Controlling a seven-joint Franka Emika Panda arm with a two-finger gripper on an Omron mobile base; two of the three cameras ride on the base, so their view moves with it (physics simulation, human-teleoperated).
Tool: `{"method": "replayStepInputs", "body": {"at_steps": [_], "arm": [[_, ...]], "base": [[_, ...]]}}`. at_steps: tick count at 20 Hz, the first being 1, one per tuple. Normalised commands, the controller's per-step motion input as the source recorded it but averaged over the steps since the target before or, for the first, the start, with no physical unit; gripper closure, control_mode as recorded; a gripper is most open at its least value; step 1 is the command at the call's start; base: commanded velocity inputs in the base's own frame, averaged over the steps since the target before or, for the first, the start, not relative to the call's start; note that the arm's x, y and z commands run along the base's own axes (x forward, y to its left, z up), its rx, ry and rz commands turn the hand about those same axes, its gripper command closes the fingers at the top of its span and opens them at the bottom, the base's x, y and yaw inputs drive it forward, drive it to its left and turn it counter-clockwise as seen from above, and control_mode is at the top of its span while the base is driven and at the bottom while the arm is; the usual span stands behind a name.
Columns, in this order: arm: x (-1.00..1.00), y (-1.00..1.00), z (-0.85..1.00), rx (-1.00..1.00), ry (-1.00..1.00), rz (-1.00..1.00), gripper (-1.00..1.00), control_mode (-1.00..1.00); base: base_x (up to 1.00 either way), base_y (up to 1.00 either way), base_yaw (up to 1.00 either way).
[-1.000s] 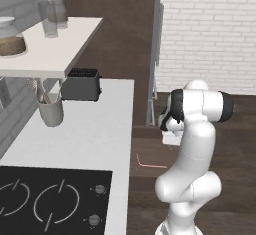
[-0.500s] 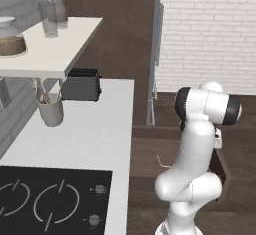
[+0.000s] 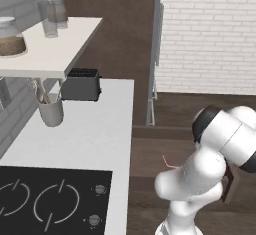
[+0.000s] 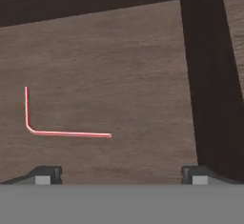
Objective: Take a straw from the drawer in front and place it inside the glass cup on the dining counter.
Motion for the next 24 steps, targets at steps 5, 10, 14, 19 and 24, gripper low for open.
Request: {"method": "replayStepInputs", "body": {"at_steps": [5, 10, 14, 19, 24], "arm": [[-0.04, 1.0, 0.53, 0.0, 0.03, 0.28, -1.0, -1.0], [0.43, 0.75, 0.64, 0.0, 0.24, 0.23, -1.0, -1.0], [0.2, 0.31, 0.17, -0.02, 0.28, 0.15, -1.0, -1.0], [0.02, 0.09, -0.17, 0.0, 0.17, 0.04, -1.0, -1.0], [0.07, 0.02, -0.32, 0.0, 0.08, 0.0, -1.0, -1.0]], "base": [[0.0, 0.0, 0.0], [0.0, 0.0, 0.0], [0.0, 0.0, 0.0], [0.0, 0.0, 0.0], [0.0, 0.0, 0.0]]}}
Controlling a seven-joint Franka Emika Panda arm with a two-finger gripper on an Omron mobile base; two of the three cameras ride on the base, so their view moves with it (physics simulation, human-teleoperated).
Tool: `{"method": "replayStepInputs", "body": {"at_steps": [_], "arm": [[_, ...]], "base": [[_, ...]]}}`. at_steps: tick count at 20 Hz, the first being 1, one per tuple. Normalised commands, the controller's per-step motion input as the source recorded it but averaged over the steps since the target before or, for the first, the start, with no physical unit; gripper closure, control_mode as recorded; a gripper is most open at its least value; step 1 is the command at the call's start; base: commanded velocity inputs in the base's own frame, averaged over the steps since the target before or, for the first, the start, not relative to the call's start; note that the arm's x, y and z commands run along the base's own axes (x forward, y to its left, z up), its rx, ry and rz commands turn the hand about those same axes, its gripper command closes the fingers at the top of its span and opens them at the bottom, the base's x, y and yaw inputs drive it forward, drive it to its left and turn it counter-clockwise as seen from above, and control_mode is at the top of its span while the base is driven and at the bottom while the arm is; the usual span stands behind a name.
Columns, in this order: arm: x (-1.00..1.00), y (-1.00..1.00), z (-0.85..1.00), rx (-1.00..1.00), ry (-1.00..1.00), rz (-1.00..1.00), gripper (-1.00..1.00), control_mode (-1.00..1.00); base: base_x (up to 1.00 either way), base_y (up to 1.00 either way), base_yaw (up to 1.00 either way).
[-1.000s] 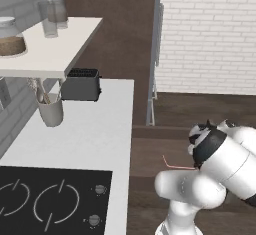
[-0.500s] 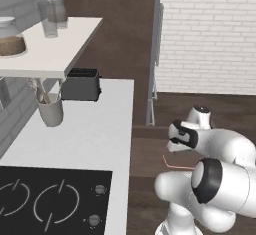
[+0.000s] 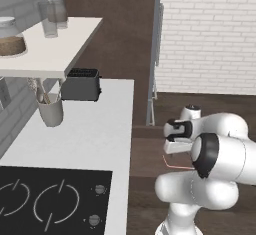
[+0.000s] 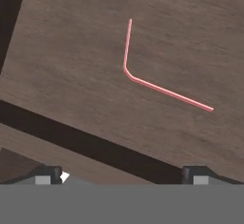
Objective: Take a straw from the drawer in front and place it inside the glass cup on the dining counter.
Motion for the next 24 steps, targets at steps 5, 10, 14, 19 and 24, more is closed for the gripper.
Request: {"method": "replayStepInputs", "body": {"at_steps": [5, 10, 14, 19, 24], "arm": [[0.0, 0.2, -0.36, 0.0, 0.0, 0.0, -1.0, -1.0], [0.11, 0.08, -0.39, 0.0, 0.0, 0.0, -1.0, -1.0], [0.24, 0.0, -0.32, 0.0, 0.0, 0.0, -1.0, -1.0], [0.33, 0.0, -0.23, 0.0, 0.0, 0.0, -1.0, -1.0], [0.43, 0.0, -0.17, 0.0, 0.0, 0.0, -1.0, -1.0]], "base": [[0.0, 0.0, 0.0], [0.0, 0.0, 0.0], [0.0, 0.0, 0.0], [0.0, 0.0, 0.0], [0.0, 0.0, 0.0]]}}
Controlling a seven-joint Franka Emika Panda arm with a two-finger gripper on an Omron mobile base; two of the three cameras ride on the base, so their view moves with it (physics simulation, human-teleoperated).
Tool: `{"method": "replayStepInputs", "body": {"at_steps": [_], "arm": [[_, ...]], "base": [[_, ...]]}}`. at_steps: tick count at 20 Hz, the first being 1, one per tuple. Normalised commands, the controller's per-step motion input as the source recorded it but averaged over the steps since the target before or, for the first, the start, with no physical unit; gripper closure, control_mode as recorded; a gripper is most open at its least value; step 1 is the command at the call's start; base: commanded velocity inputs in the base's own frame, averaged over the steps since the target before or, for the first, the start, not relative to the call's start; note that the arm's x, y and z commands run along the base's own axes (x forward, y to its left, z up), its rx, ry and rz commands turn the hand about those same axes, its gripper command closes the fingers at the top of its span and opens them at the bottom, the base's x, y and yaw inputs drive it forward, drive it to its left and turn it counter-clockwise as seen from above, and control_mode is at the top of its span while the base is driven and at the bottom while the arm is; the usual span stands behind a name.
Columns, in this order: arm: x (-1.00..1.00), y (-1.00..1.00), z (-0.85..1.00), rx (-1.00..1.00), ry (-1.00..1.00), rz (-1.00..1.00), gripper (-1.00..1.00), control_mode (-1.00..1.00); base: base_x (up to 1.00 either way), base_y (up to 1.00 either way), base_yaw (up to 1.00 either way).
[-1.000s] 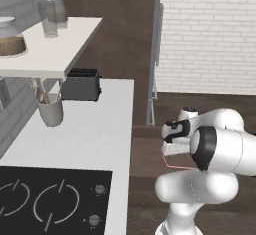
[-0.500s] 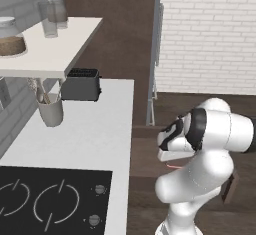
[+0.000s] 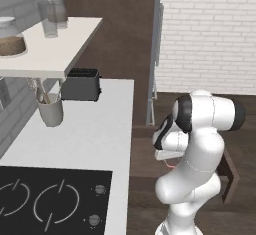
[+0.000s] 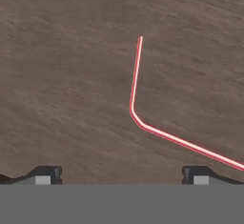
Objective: Take a straw from the drawer in front and place it inside the glass cup on the dining counter.
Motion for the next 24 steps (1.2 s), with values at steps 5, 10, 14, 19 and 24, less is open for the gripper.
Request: {"method": "replayStepInputs", "body": {"at_steps": [5, 10, 14, 19, 24], "arm": [[0.37, 0.0, -0.28, 0.0, 0.0, 0.0, -1.0, -1.0], [0.11, 0.0, -0.4, 0.0, 0.0, 0.0, -1.0, -1.0], [0.2, -0.02, -0.31, 0.0, 0.0, 0.0, -1.0, -1.0], [0.23, -0.1, -0.25, 0.0, 0.0, 0.0, -1.0, -1.0], [0.12, -0.1, -0.28, 0.0, 0.0, 0.0, -1.0, -1.0]], "base": [[0.0, 0.0, 0.0], [0.0, 0.0, 0.0], [0.0, 0.0, 0.0], [0.0, 0.0, 0.0], [0.0, 0.0, 0.0]]}}
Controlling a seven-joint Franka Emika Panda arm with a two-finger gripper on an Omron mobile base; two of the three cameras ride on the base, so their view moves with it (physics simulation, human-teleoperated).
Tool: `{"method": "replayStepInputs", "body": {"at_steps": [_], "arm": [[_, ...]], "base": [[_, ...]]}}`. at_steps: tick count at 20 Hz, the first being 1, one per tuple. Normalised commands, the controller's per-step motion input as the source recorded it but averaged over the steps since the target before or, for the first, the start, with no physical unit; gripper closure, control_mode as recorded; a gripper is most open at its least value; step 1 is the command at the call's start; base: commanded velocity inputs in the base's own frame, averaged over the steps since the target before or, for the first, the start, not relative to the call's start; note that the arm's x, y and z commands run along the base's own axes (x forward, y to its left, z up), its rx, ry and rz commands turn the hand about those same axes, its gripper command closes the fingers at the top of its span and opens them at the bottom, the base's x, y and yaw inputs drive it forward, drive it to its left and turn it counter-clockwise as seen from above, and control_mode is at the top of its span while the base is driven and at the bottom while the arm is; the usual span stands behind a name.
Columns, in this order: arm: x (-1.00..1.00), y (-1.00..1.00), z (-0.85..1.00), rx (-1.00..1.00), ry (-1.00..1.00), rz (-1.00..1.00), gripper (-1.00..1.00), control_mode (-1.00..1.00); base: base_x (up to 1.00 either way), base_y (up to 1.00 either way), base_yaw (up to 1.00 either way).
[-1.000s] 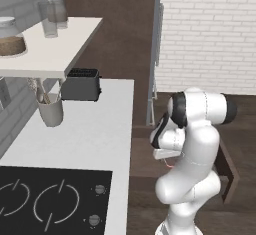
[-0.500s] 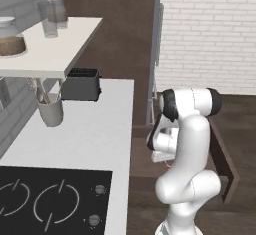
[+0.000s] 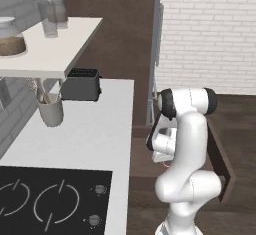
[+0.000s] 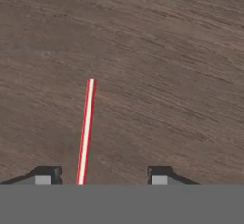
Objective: Take a straw from the drawer in front and place it inside the glass cup on the dining counter.
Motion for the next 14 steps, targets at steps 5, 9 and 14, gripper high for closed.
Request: {"method": "replayStepInputs", "body": {"at_steps": [5, 9, 14], "arm": [[0.0, 0.0, -0.16, 0.0, 0.0, 0.0, 1.0, -1.0], [0.0, -0.04, -0.07, 0.0, 0.0, 0.0, 1.0, -1.0], [0.0, -0.03, -0.01, 0.0, 0.0, 0.0, 1.0, -1.0]], "base": [[0.0, 0.0, 0.0], [0.0, 0.0, 0.0], [0.0, 0.0, 0.0]]}}
